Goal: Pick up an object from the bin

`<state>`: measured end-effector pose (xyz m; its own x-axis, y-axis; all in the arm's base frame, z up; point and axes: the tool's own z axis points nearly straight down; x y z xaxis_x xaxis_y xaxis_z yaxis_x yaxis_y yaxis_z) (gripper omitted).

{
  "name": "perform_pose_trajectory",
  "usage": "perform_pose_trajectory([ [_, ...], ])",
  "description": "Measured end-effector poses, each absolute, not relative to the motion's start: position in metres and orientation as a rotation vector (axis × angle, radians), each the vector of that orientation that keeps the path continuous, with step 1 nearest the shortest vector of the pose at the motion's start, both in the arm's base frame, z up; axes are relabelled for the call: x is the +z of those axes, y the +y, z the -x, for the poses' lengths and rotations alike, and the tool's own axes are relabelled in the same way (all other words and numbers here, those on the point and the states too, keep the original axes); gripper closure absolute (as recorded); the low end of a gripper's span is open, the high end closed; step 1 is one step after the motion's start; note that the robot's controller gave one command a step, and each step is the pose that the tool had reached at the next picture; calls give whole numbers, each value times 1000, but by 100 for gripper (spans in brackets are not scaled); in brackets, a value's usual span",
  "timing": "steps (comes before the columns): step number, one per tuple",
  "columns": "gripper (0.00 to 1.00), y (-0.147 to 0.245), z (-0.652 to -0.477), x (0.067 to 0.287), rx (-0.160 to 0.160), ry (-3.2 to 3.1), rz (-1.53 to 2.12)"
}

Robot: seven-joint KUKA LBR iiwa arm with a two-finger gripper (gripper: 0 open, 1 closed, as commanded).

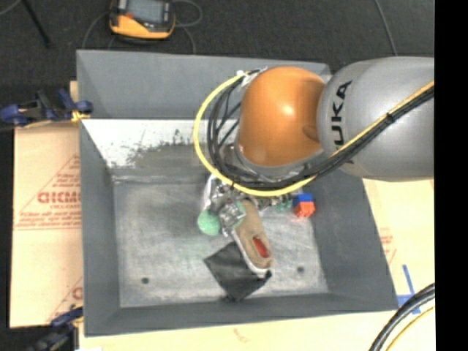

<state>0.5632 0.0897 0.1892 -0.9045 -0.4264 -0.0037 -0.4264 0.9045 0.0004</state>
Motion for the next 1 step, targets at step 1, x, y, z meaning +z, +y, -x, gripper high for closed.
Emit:
perform_pose_trajectory([
  [1,100,90,-563,189,2,3063,684],
])
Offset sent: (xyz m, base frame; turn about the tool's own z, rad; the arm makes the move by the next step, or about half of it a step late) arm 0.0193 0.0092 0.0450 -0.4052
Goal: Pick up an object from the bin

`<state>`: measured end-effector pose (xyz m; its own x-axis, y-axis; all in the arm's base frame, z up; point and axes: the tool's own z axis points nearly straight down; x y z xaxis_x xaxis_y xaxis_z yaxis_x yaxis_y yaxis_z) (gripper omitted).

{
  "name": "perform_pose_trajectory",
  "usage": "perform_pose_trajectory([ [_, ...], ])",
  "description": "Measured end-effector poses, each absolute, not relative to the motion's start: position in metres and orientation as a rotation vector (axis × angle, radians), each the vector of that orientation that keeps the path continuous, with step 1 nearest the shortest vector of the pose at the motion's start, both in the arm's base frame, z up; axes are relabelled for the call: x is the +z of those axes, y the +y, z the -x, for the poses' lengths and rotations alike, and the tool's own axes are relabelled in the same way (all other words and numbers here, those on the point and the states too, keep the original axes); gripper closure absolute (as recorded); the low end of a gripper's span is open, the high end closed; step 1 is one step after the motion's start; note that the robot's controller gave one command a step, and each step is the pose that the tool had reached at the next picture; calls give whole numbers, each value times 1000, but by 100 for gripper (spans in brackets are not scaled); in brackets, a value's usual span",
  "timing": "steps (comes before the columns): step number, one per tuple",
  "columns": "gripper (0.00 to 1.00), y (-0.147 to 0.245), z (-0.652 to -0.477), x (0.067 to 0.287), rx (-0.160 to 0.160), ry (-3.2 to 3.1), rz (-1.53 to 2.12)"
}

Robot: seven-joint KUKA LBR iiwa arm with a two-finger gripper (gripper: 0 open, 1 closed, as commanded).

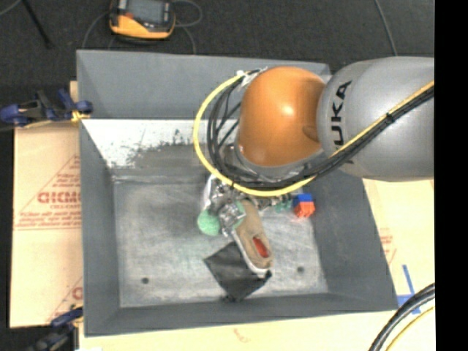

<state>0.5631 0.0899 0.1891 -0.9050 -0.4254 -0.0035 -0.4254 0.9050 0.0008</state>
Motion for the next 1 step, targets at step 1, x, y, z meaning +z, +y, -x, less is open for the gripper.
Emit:
perform_pose_trajectory([
  [1,100,90,-563,189,2,3061,692],
])
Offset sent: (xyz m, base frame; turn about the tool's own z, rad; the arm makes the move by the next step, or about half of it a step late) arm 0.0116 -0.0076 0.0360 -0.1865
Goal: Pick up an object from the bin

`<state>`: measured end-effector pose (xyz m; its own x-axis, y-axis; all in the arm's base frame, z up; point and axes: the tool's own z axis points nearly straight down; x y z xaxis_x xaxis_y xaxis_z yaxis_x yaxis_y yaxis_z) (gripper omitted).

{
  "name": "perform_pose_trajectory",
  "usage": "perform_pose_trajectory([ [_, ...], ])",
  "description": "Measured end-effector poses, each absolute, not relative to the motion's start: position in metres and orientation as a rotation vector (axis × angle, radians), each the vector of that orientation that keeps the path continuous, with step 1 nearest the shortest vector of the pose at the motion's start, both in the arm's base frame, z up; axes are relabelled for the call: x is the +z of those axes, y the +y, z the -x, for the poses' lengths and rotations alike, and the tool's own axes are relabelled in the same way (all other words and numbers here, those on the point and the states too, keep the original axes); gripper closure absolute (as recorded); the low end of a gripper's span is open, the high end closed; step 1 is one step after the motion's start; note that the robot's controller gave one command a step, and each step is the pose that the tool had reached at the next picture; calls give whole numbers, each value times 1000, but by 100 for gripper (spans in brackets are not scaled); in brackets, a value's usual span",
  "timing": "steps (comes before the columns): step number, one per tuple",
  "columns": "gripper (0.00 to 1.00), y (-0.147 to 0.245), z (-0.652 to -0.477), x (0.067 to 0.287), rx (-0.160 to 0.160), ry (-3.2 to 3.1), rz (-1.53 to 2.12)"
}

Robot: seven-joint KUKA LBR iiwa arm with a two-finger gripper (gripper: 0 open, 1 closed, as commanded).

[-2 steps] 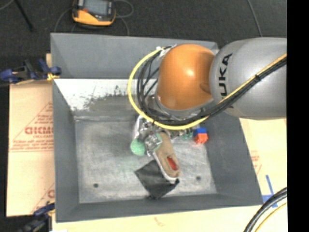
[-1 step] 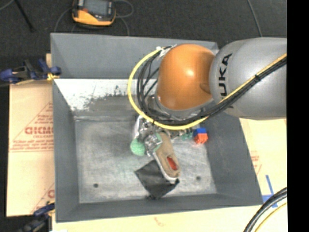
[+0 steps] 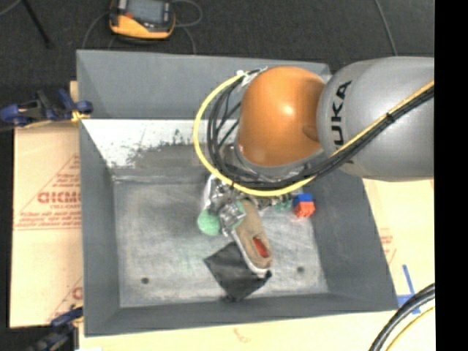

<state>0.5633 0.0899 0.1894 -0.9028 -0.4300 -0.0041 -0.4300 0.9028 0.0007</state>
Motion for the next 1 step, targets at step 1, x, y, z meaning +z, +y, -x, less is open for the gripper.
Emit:
perform_pose_trajectory([
  [1,100,82,-576,226,2,2987,959],
])
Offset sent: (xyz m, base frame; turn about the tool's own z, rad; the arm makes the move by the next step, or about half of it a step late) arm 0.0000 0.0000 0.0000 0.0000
